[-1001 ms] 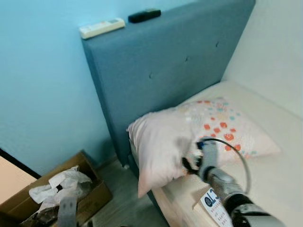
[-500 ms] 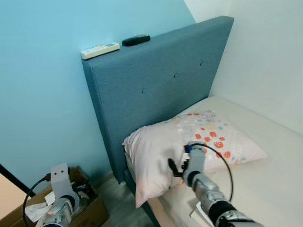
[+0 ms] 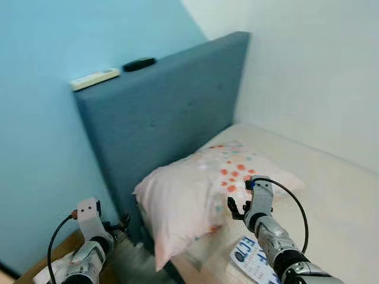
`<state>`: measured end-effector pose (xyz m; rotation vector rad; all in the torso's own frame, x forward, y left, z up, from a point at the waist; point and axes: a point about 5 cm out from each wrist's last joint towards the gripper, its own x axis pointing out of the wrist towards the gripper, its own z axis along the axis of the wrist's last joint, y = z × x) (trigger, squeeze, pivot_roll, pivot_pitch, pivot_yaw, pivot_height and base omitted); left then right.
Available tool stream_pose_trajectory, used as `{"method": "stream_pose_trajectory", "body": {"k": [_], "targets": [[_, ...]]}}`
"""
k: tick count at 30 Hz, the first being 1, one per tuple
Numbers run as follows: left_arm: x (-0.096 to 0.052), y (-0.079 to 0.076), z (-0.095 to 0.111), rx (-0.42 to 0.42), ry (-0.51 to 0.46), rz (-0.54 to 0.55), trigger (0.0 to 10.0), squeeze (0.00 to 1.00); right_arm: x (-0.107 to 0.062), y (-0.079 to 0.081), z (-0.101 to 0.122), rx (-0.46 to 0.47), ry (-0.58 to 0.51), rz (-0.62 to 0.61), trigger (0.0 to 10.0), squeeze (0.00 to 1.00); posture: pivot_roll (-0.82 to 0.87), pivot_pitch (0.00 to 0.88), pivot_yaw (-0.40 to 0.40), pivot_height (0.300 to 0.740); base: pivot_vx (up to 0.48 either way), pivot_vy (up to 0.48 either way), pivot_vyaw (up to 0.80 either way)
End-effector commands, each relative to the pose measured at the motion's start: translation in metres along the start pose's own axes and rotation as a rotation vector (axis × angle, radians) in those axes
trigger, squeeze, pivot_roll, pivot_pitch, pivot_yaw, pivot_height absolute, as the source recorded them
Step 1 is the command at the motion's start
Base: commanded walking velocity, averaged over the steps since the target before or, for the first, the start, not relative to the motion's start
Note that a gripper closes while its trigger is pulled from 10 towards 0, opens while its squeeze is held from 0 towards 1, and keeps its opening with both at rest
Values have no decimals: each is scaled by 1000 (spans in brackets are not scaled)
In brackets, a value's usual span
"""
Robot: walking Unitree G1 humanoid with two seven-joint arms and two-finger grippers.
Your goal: Clean up the room
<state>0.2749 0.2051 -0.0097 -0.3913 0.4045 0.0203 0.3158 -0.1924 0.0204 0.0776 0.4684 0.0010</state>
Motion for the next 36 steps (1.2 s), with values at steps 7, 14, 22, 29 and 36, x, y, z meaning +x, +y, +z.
{"method": "stream_pose_trajectory", "body": {"k": [7, 14, 22, 29, 36], "targets": [[-2, -4, -10, 45, 43, -33, 10000, 0, -3, -10, -9, -15, 52, -54, 10000, 0, -68, 0, 28, 702, 0, 0, -729], [-5, -3, -19, 75, 85, -31, 10000, 0, -6, -18, -15, -30, 76, -90, 10000, 0, -78, 0, 34, 702, 0, 0, -731], [-17, 10, -39, 120, 176, 53, 10000, 0, -9, -21, -26, -57, 128, -98, 10000, 0, -77, 1, 25, 702, 0, 0, -727], [-49, 40, -76, 150, 348, 230, 10000, 0, -19, -25, -54, -72, 233, -119, 10000, 0, -78, 0, 14, 702, 0, 0, -729], [-79, 57, -105, 147, 487, 339, 10000, 0, -33, -41, -77, -52, 320, -176, 10000, 0, -85, 0, 3, 702, 0, 0, -729]]}}
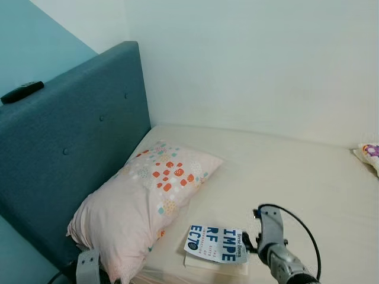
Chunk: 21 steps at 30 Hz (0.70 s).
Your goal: Clean up the room
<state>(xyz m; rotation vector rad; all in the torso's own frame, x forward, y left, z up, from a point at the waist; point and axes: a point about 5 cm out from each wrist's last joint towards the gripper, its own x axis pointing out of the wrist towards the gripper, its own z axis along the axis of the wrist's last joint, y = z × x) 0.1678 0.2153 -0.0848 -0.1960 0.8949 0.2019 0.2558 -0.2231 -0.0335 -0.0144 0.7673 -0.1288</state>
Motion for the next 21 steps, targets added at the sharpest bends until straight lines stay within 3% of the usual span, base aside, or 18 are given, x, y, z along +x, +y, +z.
{"method": "stream_pose_trajectory", "body": {"k": [1, 6, 12, 21], "targets": [[-5, 13, -18, 6, 79, 56, 10000, 0, -2, -10, -12, 11, 49, -34, 10000, 0, -88, 0, -2, 702, 0, 0, -731], [-8, 14, -29, 2, 125, 76, 10000, 0, -5, -16, -25, 10, 100, -61, 10000, 0, -86, 0, -17, 702, 0, 0, -729], [-8, 10, -32, 19, 153, 94, 10000, 0, -9, -22, -40, 11, 159, -84, 10000, 0, -71, 0, -38, 702, -454, 0, -730], [-10, 10, -38, 40, 172, 95, 10000, 0, -11, -23, -46, 11, 183, -89, 10000, 0, -77, 0, -30, 702, 0, 0, -730]]}}
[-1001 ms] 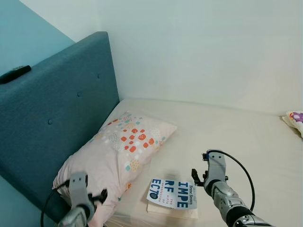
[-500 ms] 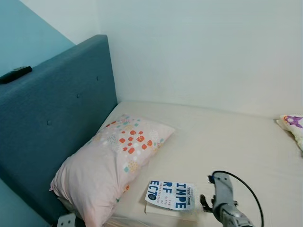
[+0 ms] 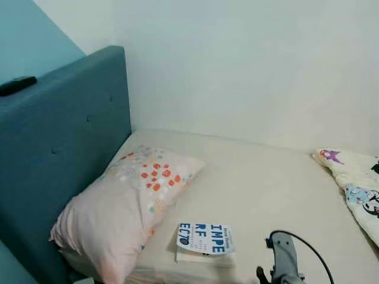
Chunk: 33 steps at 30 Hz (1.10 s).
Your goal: Clean up the room
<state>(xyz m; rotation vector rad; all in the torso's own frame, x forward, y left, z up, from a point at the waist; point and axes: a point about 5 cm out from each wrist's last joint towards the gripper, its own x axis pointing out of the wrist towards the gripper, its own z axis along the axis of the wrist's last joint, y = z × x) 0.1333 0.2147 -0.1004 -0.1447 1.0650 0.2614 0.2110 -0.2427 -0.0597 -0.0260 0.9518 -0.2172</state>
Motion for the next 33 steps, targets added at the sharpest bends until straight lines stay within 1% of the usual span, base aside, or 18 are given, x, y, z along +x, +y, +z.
{"method": "stream_pose_trajectory", "body": {"k": [1, 3, 6, 8, 14, 27, 32, 33], "targets": [[-1, 1, -4, 18, 20, 5, 10000, 0, 0, 0, -1, 1, 8, -5, 10000, 0, -76, 0, -29, 702, 0, 0, -731], [-1, 1, -4, 18, 20, 5, 10000, 0, 0, 0, -1, 1, 8, -5, 10000, 0, -76, 0, -29, 702, 0, 0, -731], [-1, 3, -6, 30, 24, 7, 10000, 0, -1, -1, -7, -1, 27, -8, 10000, 0, -75, 0, -28, 702, 0, 0, -729], [-1, 4, -6, 37, 22, 7, 10000, 0, -1, -1, -9, 14, 28, -3, 10000, 0, -74, 0, -27, 702, 0, 0, -675], [-1, 4, -3, 51, 10, 5, 10000, 0, -1, -2, -11, -10, 23, -9, 10000, 0, -79, 0, -21, 702, 0, 0, 0], [-1, 3, 0, 86, -1, -11, 10000, 0, -2, -3, -18, -15, 35, -8, 10000, 0, -78, 0, -15, 702, 0, 0, 0], [0, 2, 1, 87, -9, -12, 10000, 0, -2, -3, -18, -14, 30, -7, 10000, 0, -80, 0, -15, 702, 0, 0, 0], [0, 1, 4, 80, -21, -9, 10000, 0, -2, -3, -17, -11, 23, -4, 10000, 0, -80, 1, -15, 702, 0, 0, 0]]}}
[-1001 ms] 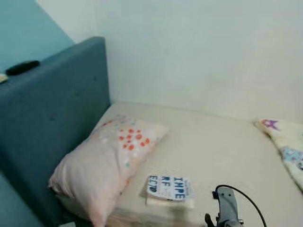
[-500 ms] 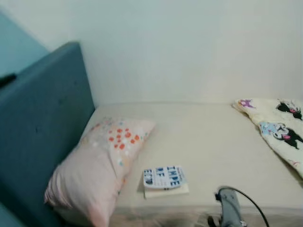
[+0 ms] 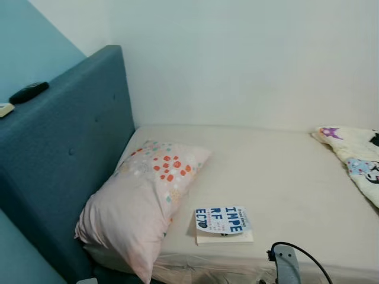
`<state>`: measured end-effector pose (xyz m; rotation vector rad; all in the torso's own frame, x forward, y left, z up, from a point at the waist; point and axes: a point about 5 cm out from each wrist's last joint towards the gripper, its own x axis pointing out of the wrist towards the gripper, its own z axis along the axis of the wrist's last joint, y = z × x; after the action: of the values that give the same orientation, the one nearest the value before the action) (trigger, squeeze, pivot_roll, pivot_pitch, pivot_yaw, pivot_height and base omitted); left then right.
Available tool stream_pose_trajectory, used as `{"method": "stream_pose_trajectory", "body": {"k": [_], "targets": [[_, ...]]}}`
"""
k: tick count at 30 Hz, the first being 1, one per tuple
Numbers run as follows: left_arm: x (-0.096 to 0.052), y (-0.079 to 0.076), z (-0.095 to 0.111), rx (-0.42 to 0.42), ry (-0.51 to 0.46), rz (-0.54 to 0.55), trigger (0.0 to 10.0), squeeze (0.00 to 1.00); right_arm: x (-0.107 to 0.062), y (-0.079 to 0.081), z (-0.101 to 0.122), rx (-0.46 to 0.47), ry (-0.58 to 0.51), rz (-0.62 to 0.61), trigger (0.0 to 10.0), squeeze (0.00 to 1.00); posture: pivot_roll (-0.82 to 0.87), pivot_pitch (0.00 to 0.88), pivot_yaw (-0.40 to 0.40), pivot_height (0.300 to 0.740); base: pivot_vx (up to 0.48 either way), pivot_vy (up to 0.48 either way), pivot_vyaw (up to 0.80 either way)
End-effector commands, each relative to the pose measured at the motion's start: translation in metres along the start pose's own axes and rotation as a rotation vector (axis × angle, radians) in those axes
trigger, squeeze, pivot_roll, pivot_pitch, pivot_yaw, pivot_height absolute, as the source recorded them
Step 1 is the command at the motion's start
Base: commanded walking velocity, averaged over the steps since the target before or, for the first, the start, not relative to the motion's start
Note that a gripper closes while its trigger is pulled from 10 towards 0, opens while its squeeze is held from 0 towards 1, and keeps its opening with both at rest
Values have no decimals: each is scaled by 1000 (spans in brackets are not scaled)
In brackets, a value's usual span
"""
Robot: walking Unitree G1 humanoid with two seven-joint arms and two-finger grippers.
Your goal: Clean up the room
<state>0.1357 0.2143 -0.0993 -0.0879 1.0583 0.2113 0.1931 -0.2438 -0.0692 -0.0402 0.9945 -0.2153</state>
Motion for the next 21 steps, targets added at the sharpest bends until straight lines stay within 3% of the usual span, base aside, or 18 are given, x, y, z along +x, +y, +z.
{"method": "stream_pose_trajectory", "body": {"k": [1, 5, 11, 21], "targets": [[0, 2, 2, 10, -7, 6, 10000, 0, 0, 0, 3, 6, -18, 2, 10000, 0, -80, 1, -15, 702, 0, 0, 0], [2, -1, 18, -20, -66, -3, 10000, 0, 0, 0, 6, 16, -43, 13, 10000, 0, -81, 2, -16, 702, 163, 0, 0], [5, -10, 63, -62, -199, -35, 10000, 0, 0, 0, 13, 15, -69, 22, 10000, 0, -84, 0, -14, 702, 350, 0, 0], [5, -15, 69, -57, -215, -54, 10000, 0, 0, 0, 13, 16, -72, 22, 10000, 0, -93, 2, -10, 702, 348, 0, 0]]}}
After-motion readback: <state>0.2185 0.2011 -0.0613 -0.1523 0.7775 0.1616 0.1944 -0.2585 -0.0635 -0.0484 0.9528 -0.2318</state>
